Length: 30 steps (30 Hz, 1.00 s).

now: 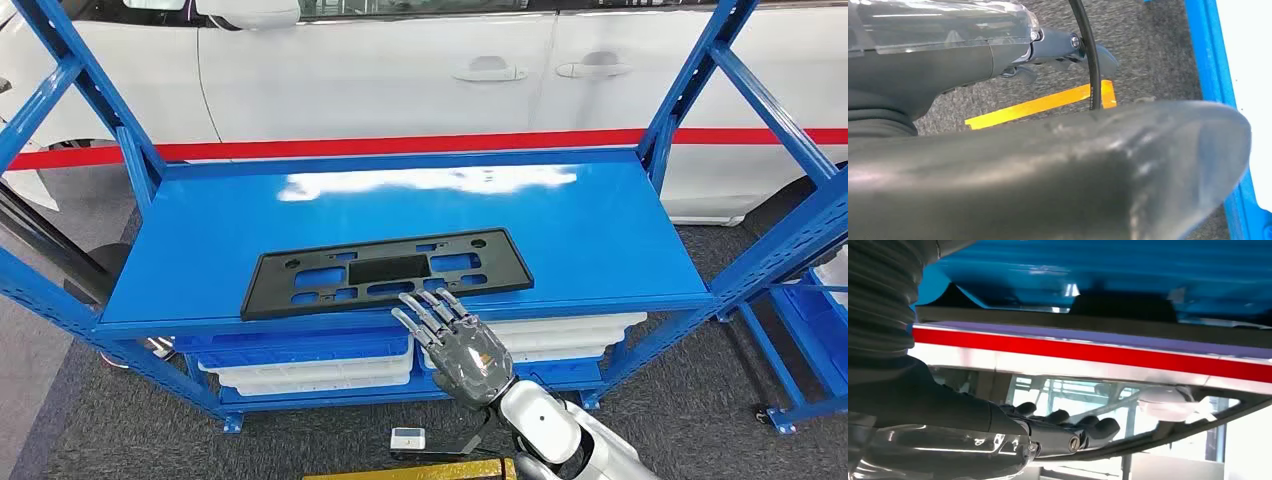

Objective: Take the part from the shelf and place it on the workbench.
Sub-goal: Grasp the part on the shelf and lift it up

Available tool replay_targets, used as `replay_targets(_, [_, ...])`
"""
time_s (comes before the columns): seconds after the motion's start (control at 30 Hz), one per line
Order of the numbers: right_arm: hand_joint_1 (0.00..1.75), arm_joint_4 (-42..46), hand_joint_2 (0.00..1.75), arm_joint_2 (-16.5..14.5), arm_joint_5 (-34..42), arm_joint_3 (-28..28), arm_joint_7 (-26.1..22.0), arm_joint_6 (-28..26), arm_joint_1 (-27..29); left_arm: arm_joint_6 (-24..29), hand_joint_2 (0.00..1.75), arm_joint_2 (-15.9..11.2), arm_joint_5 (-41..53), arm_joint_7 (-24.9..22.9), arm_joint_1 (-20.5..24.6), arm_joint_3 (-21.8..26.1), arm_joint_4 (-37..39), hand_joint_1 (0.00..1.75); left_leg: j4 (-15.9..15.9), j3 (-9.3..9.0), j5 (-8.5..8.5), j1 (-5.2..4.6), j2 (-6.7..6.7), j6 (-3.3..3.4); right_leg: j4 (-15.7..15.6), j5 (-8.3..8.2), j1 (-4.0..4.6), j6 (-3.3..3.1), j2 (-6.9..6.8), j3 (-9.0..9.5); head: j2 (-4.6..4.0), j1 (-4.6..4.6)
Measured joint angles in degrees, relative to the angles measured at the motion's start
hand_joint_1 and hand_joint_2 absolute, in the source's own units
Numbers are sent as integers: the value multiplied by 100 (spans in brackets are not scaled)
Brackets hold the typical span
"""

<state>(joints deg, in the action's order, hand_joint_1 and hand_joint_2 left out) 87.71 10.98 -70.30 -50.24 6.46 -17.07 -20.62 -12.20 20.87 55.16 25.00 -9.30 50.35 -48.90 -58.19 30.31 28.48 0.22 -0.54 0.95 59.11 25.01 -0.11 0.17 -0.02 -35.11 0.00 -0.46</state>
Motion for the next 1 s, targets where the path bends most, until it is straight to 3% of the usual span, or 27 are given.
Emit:
replay_targets(0.13, [0, -39, 175, -45, 31, -7, 13, 37, -38, -2, 0, 9, 25, 25, 39, 56, 9, 0, 36, -49, 48, 6, 18, -92, -83, 51, -22, -71, 36, 50, -2, 1])
replay_targets(0.2, [0, -68, 175, -83, 43, -7, 18, 47, -66, 4, 0, 11, 52, 37, 70, 92, 15, 0, -247, 52, 203, 8, 24, -154, -146, 79, -57, -135, 31, 146, -1, -2])
replay_targets(0.3, [0, -117, 175, -127, 56, -15, 22, 54, -91, 6, 0, 11, 81, 41, 87, 134, 32, 0, -1352, 700, 590, 32, 24, -214, -163, 162, -52, -190, 10, 259, -1, -3])
replay_targets(0.33, [0, -132, 175, -130, 61, -22, 24, 54, -89, 4, 0, 11, 83, 41, 82, 148, 38, 0, -1586, 886, 588, 37, 25, -224, -161, 198, -49, -191, 11, 298, -1, -4])
replay_targets(0.37, [0, -144, 175, -131, 70, -30, 26, 56, -87, 2, 0, 11, 84, 41, 76, 164, 43, 0, -1607, 971, 467, 39, 25, -226, -160, 235, -47, -187, 16, 344, -1, -4])
replay_targets(0.43, [0, -157, 175, -139, 86, -42, 36, 67, -90, 0, 0, 11, 82, 41, 70, 195, 50, 0, -998, 811, -57, 40, 25, -197, -159, 321, -45, -165, 28, 464, -1, -4])
replay_targets(0.5, [0, -163, 175, -159, 101, -47, 48, 86, -106, 2, 0, 11, 78, 41, 83, 225, 56, 0, -295, 552, -404, 23, 24, -137, -154, 401, -33, -122, 35, 539, -1, -3])
replay_targets(0.53, [0, -167, 175, -171, 107, -50, 51, 94, -117, 5, 0, 11, 77, 41, 88, 234, 60, 0, -111, 487, -453, 10, 22, -107, -153, 425, -27, -91, 37, 542, -1, -2])
replay_targets(0.63, [0, -170, 175, -198, 125, -61, 56, 130, -142, 9, 0, 14, 76, 50, 85, 247, 68, 0, -16, 447, -406, 6, 12, -30, -158, 468, -23, 4, 38, 539, -1, -2])
replay_targets(0.7, [0, -169, 175, -208, 141, -63, 56, 153, -168, 5, 0, 18, 69, 56, 86, 250, 69, 0, 40, 374, -385, 36, 12, 36, 80, 602, -31, 60, 27, 456, -1, 4])
replay_targets(0.73, [0, -172, 175, -211, 148, -64, 56, 163, -181, 3, 0, 20, 65, 57, 92, 250, 69, 0, 59, 338, -370, 44, 15, 66, 376, 728, -44, 83, 22, 302, -1, 7])
replay_targets(0.8, [0, -189, 175, -215, 159, -74, 58, 191, -197, 8, 0, 21, 51, 57, 109, 250, 72, 0, 62, 293, -324, 41, 17, 101, 1141, 994, -58, 116, 18, -173, -1, 11])
replay_targets(0.83, [0, -205, 175, -218, 166, -81, 62, 216, -197, 11, 0, 22, 46, 57, 113, 250, 74, 0, 61, 265, -299, 40, 16, 104, 1406, 1027, -64, 127, 18, -376, -1, 11])
replay_targets(0.87, [0, -225, 175, -221, 176, -87, 69, 244, -197, 14, 0, 22, 43, 57, 111, 250, 77, 0, 60, 227, -271, 40, 13, 100, 1472, 943, -68, 130, 17, -485, 0, 11])
replay_targets(0.9, [0, -244, 175, -228, 191, -92, 79, 279, -204, 15, 0, 22, 40, 62, 108, 249, 80, 0, 59, 180, -241, 40, 10, 91, 1317, 741, -71, 127, 14, -480, -1, 11])
replay_targets(0.97, [0, -287, 175, -255, 228, -93, 111, 362, -244, 15, 0, 25, 42, 81, 103, 241, 85, 0, 54, 88, -167, 35, 5, 55, 594, 229, -70, 95, 6, -228, -2, 11])
replay_targets(1.0, [0, -317, 175, -287, 251, -96, 132, 417, -284, 15, 0, 26, 49, 97, 112, 237, 87, 0, 42, 64, -129, 24, 3, 26, 262, 76, -60, 69, 5, -101, -2, 11])
